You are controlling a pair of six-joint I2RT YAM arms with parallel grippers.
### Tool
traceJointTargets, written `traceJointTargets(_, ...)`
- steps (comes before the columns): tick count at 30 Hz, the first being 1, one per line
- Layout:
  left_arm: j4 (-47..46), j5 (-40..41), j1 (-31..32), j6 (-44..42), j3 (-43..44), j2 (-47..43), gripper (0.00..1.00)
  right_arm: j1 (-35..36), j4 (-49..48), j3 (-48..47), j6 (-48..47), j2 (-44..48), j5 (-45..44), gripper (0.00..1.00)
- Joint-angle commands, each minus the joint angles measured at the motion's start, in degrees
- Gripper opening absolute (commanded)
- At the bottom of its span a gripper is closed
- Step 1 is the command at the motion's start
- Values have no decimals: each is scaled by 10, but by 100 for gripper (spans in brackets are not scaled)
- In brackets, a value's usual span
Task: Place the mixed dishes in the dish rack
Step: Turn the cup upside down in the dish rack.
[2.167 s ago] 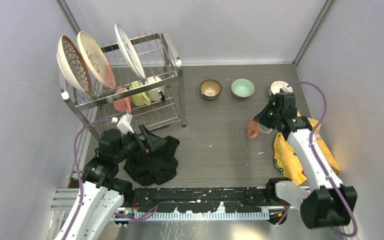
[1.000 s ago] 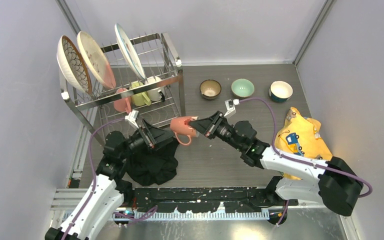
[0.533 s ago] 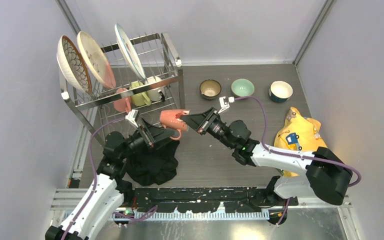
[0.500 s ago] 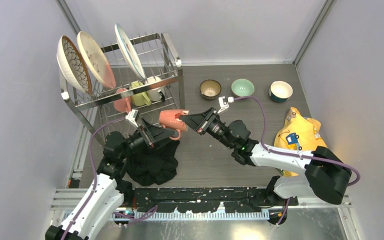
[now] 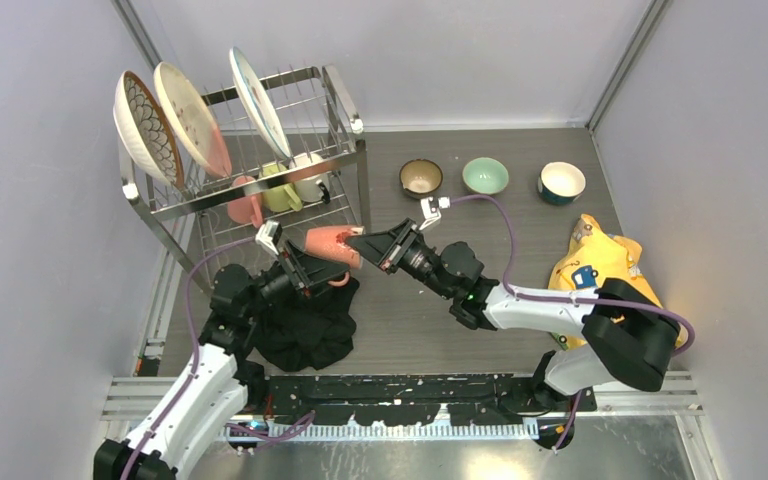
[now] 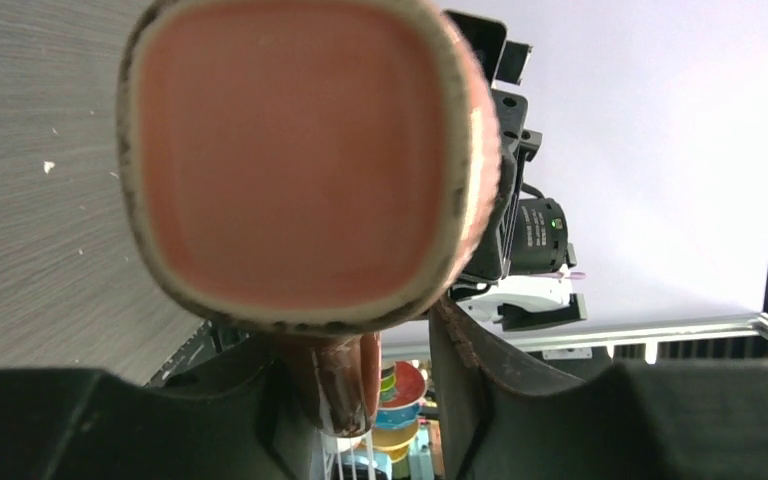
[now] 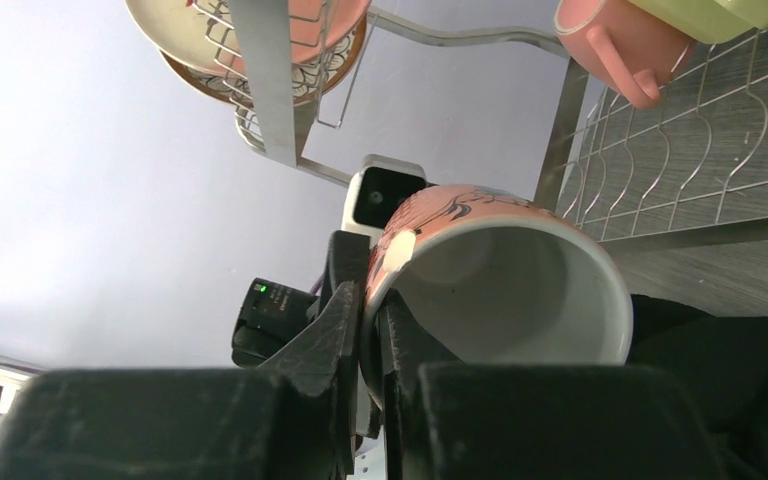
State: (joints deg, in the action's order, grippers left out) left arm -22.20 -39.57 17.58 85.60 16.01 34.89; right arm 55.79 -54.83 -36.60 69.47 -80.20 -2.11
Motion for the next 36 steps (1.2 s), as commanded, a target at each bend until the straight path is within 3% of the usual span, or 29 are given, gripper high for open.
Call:
traceJointTargets(1, -72, -4, 2, 24, -8, -3, 36, 3, -99, -38, 11, 1, -13, 1)
traceJointTargets(5, -73, 9, 2, 23, -11, -9, 26, 4, -104, -35, 17, -10, -8, 1)
traceJointTargets(9, -82, 20, 1, 24, -19, -17, 2, 4, -107, -25, 20, -13, -9, 3)
traceJointTargets(14, -66, 41, 1, 13, -23, -38, 0, 5, -96, -16, 21, -3, -6, 19)
traceJointTargets(16, -39, 51, 1, -3, -21, -51, 0, 4, -82, -9, 17, 7, -11, 32)
traceJointTargets(18, 9, 65, 1, -32, -14, -67, 0, 4, -63, 0, 13, 22, -23, 52)
traceJointTargets(19, 38, 73, 1, -52, -6, -78, 0, 4, -49, 4, 12, 32, -31, 67)
traceJointTargets(20, 76, 88, 1, -82, 2, -88, 0, 5, -33, 8, 11, 42, -39, 89)
traceJointTargets(21, 119, 102, 1, -119, 15, -96, 0, 4, -13, 12, 9, 55, -49, 98)
traceJointTargets(24, 246, 156, 1, -231, 57, -110, 0, 4, 41, 18, -7, 93, -67, 100)
traceJointTargets(28, 348, 239, 1, -339, 101, -105, 0, 5, 110, 15, -38, 140, -81, 100)
traceJointTargets(36, 396, 384, 1, -425, 150, -17, 0, 5, 148, 31, -63, 192, -106, 100)
